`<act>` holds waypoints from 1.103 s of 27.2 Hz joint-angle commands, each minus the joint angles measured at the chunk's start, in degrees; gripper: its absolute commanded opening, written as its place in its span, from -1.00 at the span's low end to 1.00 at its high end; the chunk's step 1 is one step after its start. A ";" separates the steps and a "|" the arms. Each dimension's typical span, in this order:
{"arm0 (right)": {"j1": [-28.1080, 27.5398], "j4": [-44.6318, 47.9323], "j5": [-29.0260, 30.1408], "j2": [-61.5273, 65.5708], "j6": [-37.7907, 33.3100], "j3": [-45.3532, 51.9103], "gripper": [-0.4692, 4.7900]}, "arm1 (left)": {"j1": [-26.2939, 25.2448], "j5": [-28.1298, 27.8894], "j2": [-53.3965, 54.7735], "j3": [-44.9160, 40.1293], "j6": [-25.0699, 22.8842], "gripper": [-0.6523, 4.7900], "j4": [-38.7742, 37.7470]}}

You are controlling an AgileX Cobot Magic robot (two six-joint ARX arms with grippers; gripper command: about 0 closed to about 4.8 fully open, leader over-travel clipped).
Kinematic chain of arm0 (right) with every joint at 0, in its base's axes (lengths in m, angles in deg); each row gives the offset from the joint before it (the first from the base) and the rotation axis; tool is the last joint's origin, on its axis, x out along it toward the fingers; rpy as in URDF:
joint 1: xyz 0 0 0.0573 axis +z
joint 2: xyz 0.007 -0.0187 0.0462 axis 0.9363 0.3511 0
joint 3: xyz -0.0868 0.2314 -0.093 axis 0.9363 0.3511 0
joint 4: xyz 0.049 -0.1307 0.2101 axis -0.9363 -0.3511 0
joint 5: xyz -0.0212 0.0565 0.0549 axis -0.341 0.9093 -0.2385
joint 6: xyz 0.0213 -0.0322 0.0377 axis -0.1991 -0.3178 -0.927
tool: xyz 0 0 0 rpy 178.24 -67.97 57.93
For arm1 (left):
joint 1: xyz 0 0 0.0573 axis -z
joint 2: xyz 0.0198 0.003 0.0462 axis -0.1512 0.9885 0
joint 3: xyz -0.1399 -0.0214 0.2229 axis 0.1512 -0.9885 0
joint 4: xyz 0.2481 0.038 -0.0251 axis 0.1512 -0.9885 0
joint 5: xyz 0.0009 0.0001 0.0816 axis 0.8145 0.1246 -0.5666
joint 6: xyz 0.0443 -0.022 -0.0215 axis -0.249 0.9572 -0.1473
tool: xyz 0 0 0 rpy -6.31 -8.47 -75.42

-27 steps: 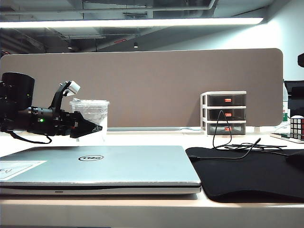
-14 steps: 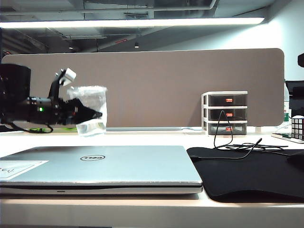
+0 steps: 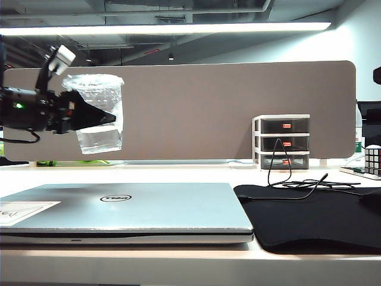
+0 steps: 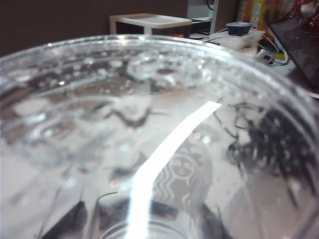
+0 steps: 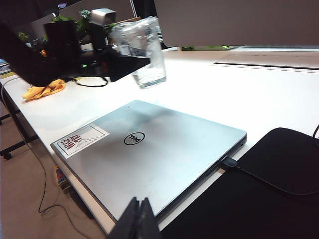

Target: Pick up the coffee cup and place it over the laptop.

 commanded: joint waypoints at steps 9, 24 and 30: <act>0.46 0.52 0.00 -0.11 0.13 0.37 -0.84 | 7.54 -5.01 -7.72 -15.02 -2.78 0.28 3.13; 0.46 -0.90 2.64 -0.11 -0.09 0.37 -0.84 | 8.48 -5.60 -7.15 -20.85 -5.18 0.39 5.03; 0.46 -3.72 3.26 -0.11 -0.07 0.37 -0.84 | 8.50 -4.92 -3.58 -21.11 -5.18 0.39 5.53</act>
